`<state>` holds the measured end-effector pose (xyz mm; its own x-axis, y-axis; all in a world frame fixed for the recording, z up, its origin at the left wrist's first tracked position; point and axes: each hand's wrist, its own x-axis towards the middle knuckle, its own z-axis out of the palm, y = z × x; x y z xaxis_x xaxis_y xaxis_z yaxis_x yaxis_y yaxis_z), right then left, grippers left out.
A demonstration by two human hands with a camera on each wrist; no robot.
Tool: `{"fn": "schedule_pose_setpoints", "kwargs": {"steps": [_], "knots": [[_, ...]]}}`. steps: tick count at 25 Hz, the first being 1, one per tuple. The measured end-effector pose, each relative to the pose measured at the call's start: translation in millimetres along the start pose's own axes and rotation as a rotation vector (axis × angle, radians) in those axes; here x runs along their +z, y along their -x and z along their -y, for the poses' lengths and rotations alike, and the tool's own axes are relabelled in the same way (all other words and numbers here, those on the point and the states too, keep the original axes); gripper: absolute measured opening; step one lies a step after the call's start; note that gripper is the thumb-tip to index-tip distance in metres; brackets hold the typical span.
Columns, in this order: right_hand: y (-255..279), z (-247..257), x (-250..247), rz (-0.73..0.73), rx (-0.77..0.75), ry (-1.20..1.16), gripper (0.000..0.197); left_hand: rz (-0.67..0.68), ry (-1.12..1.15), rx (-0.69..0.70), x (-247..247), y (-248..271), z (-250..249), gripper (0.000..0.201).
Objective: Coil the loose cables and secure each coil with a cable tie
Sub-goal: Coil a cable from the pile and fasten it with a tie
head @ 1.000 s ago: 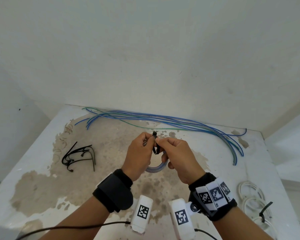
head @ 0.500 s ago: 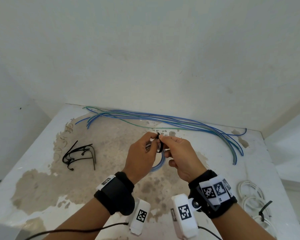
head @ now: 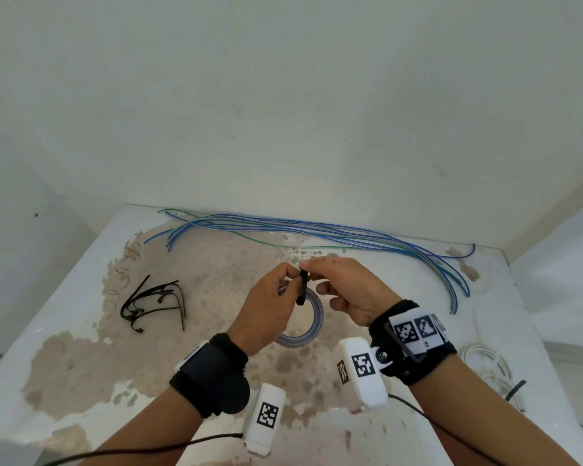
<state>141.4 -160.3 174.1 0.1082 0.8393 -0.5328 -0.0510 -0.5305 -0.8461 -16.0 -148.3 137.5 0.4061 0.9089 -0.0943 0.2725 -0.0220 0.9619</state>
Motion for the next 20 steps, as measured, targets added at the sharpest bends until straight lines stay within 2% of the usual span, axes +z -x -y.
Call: {"fn": "schedule_pose_setpoints", "kwargs": {"steps": [4,9,12,14,17,20], "knots": [[-11,3,0,-0.061,0.018,-0.078,0.008,0.028,0.060,-0.016,1,2,-2,0.018],[-18,10,2,-0.172,-0.047,-0.208,0.012,0.088,0.090,-0.068,-3,2,-5,0.020],[-18,1,7,-0.037,-0.007,-0.203,0.025,0.120,0.177,-0.151,-8,-1,-6,0.022],[-15,-6,11,0.074,-0.013,-0.115,0.024,0.121,0.191,-0.186,-12,1,-4,0.022],[-10,-13,16,0.046,-0.178,0.065,0.014,0.117,0.145,-0.214,-18,7,3,0.022],[-10,-15,25,0.024,-0.257,0.117,0.014,0.111,0.134,-0.234,-28,9,11,0.021]]}}
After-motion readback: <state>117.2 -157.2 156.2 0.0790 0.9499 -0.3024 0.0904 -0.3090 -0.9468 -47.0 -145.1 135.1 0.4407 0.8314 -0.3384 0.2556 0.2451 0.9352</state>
